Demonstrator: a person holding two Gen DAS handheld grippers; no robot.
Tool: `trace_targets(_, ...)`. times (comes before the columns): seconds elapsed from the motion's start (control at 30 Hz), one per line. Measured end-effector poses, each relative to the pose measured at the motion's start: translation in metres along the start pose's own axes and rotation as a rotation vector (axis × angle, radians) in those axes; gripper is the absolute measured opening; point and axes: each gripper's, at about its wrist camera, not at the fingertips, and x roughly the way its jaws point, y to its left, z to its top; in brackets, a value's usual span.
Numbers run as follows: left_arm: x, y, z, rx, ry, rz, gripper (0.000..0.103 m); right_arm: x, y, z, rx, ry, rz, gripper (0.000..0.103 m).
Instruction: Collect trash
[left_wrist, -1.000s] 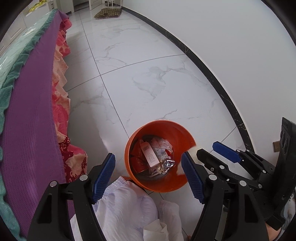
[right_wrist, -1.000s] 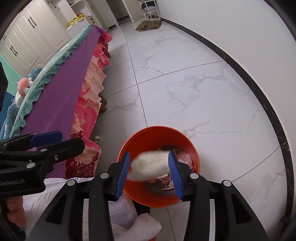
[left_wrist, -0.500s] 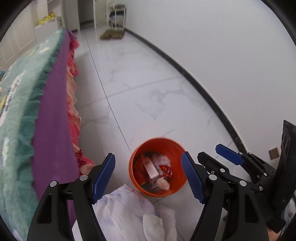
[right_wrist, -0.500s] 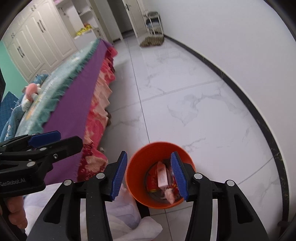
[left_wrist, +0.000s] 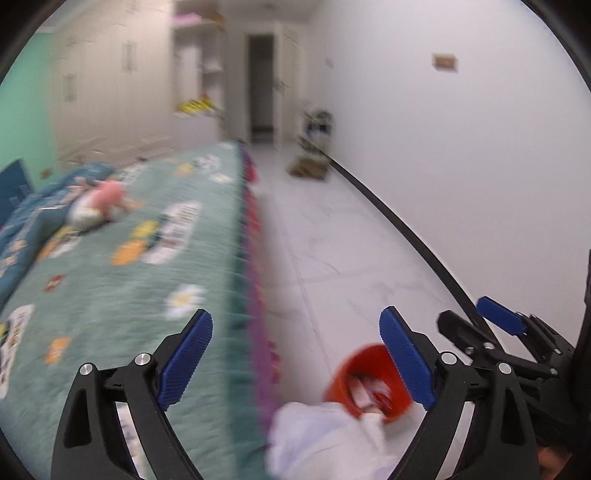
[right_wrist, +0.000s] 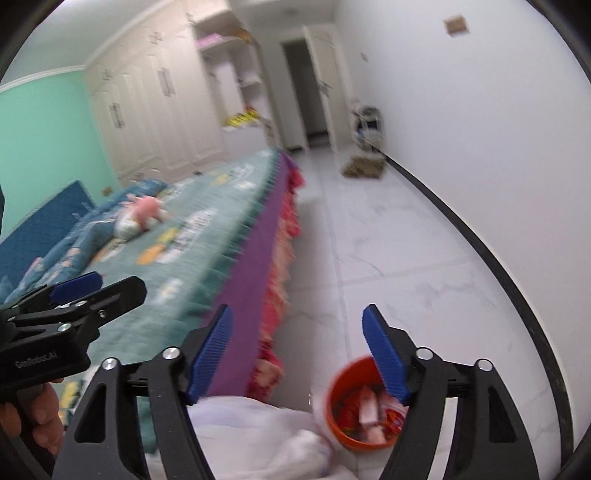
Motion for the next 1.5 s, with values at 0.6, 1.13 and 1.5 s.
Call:
trace_targets(0.6, -0.147, 0.139, -0.047, -0.213, -0.155, 0.387, 0.097, -0.050, 0.224, 0.008, -0.282, -0.078, 0.404, 0.085)
trace_targets(1.13, -0.213, 0.203, -0.083, -0.388, -0.210, 0.537, 0.098, -0.077, 0.323, -0.001, -0.394, -0.122, 0.534, 0.094)
trace_targets(1.5, -0.221, 0.203, -0.083, -0.376, -0.247, 0.540, 0.098, -0.076, 0.325, -0.003, -0.403, -0.117, 0.539, 0.094)
